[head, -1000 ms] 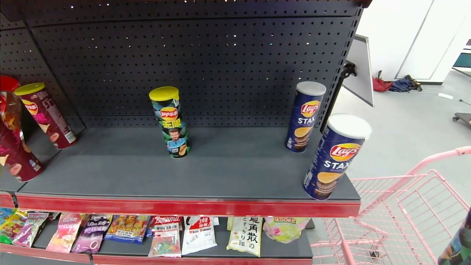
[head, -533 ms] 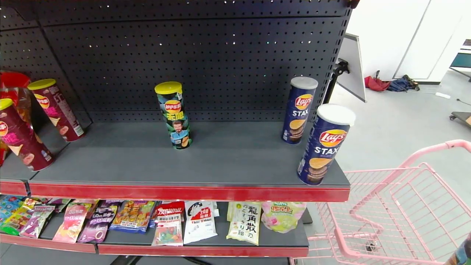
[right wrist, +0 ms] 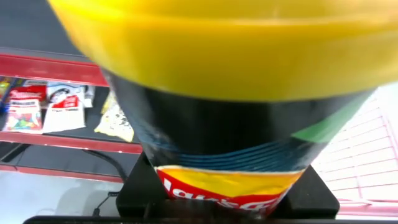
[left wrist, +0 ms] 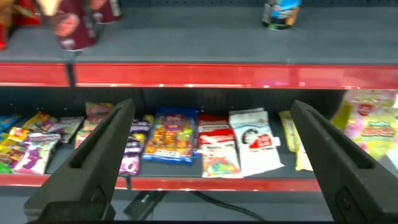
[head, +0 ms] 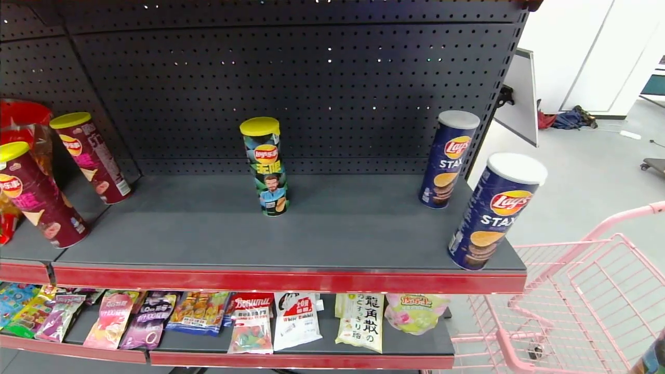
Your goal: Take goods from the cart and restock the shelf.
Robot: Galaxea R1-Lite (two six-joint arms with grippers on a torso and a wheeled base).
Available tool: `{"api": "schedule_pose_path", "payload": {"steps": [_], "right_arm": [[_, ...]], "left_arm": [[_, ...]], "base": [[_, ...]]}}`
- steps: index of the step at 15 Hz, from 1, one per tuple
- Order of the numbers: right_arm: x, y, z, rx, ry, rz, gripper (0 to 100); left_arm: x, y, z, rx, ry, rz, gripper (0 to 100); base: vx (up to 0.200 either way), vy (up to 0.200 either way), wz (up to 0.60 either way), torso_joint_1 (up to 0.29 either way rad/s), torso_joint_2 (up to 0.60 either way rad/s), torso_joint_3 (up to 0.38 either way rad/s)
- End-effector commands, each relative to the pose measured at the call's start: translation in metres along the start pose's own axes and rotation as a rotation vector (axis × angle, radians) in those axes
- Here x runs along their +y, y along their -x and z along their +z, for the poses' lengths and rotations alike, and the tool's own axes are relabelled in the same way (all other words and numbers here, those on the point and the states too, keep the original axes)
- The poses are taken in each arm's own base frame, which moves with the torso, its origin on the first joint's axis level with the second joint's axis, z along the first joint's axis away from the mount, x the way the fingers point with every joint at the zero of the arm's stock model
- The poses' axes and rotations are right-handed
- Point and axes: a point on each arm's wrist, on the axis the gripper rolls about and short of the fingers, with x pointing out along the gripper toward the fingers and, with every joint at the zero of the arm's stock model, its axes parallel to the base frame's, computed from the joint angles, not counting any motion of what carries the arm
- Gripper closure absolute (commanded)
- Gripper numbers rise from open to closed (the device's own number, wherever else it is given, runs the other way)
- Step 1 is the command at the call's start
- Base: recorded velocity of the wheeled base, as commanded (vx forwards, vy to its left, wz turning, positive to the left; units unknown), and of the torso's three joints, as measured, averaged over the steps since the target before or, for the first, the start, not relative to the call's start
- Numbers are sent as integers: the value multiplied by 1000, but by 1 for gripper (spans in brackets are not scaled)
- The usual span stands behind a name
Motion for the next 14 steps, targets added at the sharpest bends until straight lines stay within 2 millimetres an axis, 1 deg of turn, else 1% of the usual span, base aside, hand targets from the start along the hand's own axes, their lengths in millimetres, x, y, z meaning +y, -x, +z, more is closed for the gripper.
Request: {"api": "schedule_pose_path", "payload": {"steps": [1,14], "right_arm": [[0,-3,0,16,2,2,100],[0,-2,-2,18,2,4,100]], "left_arm": [[0,0,0,1,0,1,0],[0,0,0,1,0,-1,0]], "base": [[0,200,0,-2,2,7],[0,200,0,0,3,2]]}}
